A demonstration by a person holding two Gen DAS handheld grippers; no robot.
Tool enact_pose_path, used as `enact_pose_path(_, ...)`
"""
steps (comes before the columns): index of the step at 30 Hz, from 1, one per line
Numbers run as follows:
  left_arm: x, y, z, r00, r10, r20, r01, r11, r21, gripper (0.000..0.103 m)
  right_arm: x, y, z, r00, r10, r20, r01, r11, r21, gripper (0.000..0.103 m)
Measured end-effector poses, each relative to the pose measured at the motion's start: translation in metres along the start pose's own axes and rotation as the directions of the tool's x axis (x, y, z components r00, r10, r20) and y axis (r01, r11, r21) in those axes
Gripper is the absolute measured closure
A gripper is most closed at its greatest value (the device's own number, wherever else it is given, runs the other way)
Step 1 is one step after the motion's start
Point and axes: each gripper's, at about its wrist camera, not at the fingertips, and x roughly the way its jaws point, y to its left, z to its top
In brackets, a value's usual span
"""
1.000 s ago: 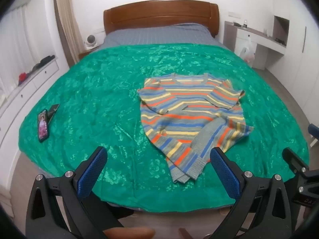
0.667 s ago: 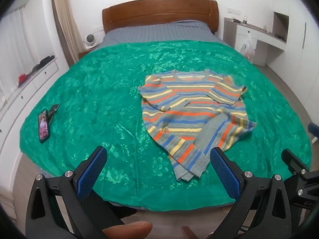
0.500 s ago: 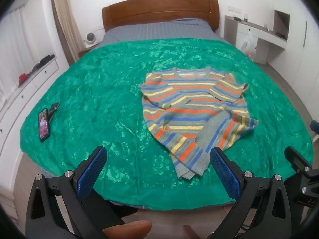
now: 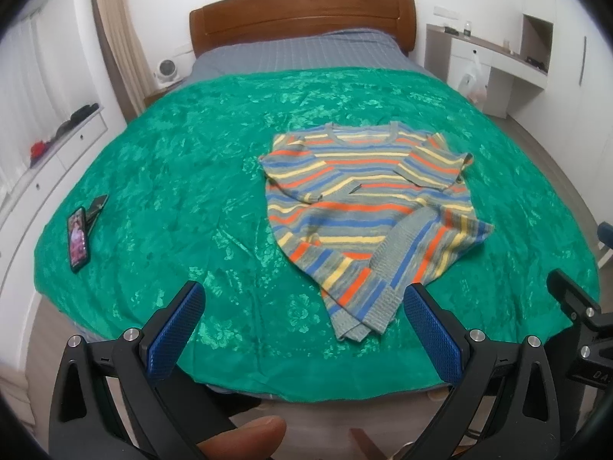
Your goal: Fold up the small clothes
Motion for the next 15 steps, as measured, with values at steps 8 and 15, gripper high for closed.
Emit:
enact_pose_path(8, -0.0006, -0.0001, 0.0011, 1.000, 0.012, 0.011, -0.012, 1.000, 0.013, 0.000, 0.0007, -0.0013, 0.0021, 0.999, -0.048, -0.017, 0.048, 0.999, 0.005, 0.000)
enact_pose_path(15, -0.0030, -0.0008, 0.0020, 0.999, 0.031, 0.022, -0.032, 0.999, 0.021, 0.000, 0.0008, -0.0079, 0.0017, 0.996, -0.092, -0.021, 0.093, 0.996, 0.017, 0.000)
